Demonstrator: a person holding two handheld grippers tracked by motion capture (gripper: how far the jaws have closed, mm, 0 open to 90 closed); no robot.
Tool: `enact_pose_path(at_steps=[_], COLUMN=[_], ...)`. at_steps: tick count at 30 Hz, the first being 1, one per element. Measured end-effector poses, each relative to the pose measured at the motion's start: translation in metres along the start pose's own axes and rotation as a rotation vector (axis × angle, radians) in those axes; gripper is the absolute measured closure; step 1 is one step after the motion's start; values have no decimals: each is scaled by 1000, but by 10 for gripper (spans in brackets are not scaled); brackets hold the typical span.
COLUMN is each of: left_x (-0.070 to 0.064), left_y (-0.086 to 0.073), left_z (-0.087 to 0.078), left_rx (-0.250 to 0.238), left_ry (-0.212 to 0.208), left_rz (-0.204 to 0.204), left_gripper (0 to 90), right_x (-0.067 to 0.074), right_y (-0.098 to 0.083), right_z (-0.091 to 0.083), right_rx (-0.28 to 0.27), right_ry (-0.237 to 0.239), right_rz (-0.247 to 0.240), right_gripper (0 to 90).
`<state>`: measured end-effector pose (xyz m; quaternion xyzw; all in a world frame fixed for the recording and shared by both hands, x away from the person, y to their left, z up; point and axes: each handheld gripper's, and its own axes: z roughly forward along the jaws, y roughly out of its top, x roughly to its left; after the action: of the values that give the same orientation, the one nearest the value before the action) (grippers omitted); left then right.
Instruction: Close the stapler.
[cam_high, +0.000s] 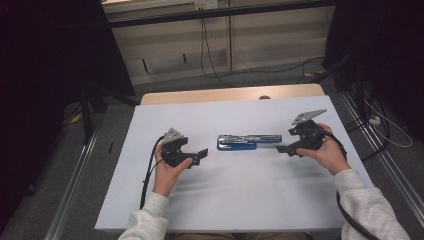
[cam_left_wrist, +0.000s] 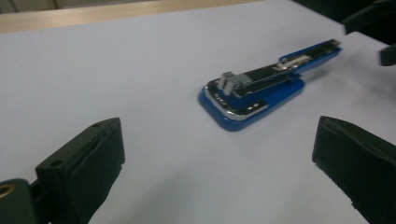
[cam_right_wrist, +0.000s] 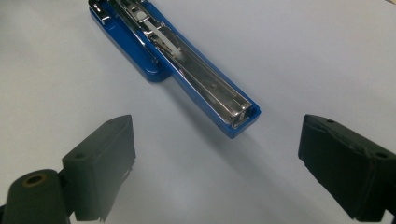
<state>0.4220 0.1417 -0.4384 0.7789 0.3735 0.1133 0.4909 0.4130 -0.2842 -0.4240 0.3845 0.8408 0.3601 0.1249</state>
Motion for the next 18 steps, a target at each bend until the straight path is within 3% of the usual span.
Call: enact_pose_path(at_steps=[2,5,7,8,11,13,14,15,16,18], left_x=[1,2,4,5,8,8,8,7,6,5], left_y=[1,1,1,1,1,4,6,7,9,10], left_z=[6,10,12,14,16,18,18,19,22,24], left_rx=[17,20,17,20,35,48,49,50,54,60], left_ry=[-14,3,13,31,49,54,53,52,43,40], left_rz=[-40,-47,-46,-36,-27,-13,-6,-10,1,4], left_gripper=[40,125,243,243,377,468,558,558,615,660], right_x=[-1,-2,-2,-2,-3,-3,-3,-3,-3,-3], right_y=[-1,-2,-3,-3,-4,-6,-8,-8,-9,-10], right_z=[0,-1,-2,-2,-6,-7,-7,-7,-7,-7], right_rx=[4,8,12,12,19,20,25,25,35,37], right_ry=[-6,-16,-10,-10,-29,-26,-40,-40,-60,-70], right_rz=[8,10,10,10,18,25,26,26,33,38], right_gripper=[113,141,236,236,349,472,536,536,652,691])
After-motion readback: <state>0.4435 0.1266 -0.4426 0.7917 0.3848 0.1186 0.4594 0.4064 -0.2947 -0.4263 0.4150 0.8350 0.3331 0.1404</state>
